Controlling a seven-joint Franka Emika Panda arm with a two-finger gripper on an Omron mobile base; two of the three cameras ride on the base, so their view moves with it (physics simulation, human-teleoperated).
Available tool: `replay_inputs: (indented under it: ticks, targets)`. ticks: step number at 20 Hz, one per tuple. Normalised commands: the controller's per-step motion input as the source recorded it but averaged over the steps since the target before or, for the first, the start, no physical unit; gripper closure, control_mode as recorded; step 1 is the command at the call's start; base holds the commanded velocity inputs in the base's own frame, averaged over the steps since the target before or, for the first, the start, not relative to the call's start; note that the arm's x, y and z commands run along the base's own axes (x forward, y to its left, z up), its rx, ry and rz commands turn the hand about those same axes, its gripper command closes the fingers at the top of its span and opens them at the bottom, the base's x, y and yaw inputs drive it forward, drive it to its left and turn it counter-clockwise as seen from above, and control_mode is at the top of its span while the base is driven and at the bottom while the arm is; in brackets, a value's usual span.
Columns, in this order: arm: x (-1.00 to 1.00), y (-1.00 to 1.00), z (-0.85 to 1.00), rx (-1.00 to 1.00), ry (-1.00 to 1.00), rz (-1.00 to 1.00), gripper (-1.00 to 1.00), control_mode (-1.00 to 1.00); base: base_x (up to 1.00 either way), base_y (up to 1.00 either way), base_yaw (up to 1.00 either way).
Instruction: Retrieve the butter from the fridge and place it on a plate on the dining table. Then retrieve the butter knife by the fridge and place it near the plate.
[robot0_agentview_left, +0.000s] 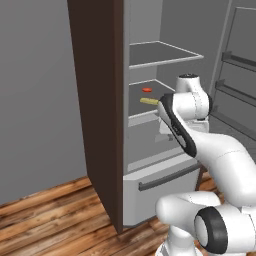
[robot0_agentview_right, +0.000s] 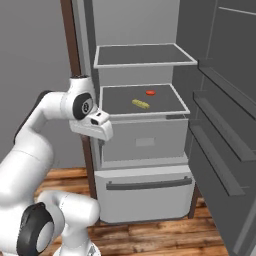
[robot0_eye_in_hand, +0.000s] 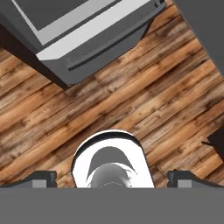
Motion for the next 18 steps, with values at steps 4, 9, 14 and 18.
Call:
replay_inputs:
  ticks: [4,9,14,18]
  targets:
    - [0.0,0.25,-0.33,-0.09,0.09,0.19,-1.0,-1.0,0.0,0.0,0.0]
    - [0.0,0.01,-0.25,0.09,-0.01,0.03,-1.0,-1.0,0.0,0.0,0.0]
    - [-0.1,0.0,-0.32,0.03,0.0,0.0,-1.0,-1.0,0.0,0.0,0.0]
    - [0.0,-0.03,-0.21,0.0,0.0,0.0,-1.0,-1.0,0.0,0.0,0.0]
